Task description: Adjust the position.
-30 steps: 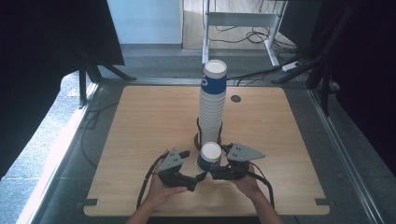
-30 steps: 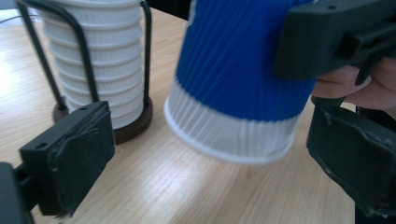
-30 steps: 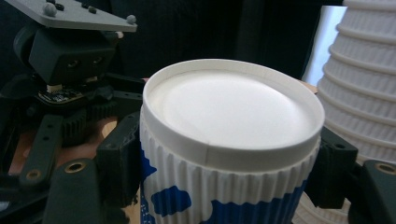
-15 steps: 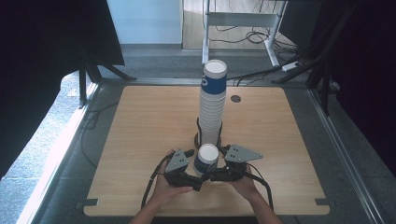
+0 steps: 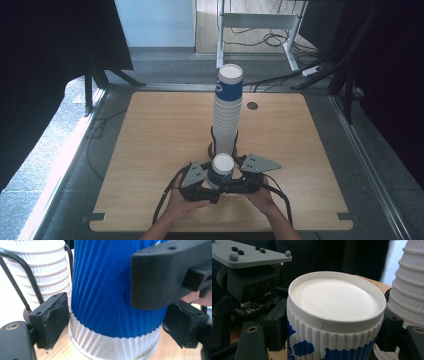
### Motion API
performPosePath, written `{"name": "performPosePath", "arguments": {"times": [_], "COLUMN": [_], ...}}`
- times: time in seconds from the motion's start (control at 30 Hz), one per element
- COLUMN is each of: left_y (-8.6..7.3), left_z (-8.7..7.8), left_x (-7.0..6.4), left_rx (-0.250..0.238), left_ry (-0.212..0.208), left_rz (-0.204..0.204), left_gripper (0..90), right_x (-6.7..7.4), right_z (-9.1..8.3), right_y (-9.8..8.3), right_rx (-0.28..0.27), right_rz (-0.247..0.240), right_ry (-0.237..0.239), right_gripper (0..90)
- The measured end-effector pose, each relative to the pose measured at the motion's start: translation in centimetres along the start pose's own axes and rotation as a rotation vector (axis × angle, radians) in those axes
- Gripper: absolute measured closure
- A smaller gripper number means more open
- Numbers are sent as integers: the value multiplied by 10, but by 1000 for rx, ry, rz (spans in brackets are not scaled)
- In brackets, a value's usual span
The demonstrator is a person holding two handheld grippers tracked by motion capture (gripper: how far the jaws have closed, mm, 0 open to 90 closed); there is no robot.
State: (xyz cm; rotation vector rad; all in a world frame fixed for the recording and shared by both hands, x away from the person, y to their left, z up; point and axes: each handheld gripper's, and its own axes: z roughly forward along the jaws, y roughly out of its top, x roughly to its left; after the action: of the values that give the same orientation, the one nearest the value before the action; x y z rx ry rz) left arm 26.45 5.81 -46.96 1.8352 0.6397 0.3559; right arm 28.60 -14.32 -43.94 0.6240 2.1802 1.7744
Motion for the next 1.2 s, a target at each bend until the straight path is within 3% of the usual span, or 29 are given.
{"name": "performPosePath", "arguments": {"times": [0.5, 0.77, 1.2], "left_y": [-2, -3, -3], "left_z": [4, 2, -2], "left_x": [-4, -5, -2], "left_rx": [7, 2, -2], "left_ry": [17, 26, 17], "left_rz": [5, 28, 37], "left_gripper": [162, 189, 199], "right_x": [1, 0, -5], "right_z": [1, 0, 0], "right_y": [0, 0, 0], "right_rx": [-2, 4, 22], "right_rz": [10, 22, 80], "right_ry": [8, 18, 59], "right_gripper": [269, 259, 193]}}
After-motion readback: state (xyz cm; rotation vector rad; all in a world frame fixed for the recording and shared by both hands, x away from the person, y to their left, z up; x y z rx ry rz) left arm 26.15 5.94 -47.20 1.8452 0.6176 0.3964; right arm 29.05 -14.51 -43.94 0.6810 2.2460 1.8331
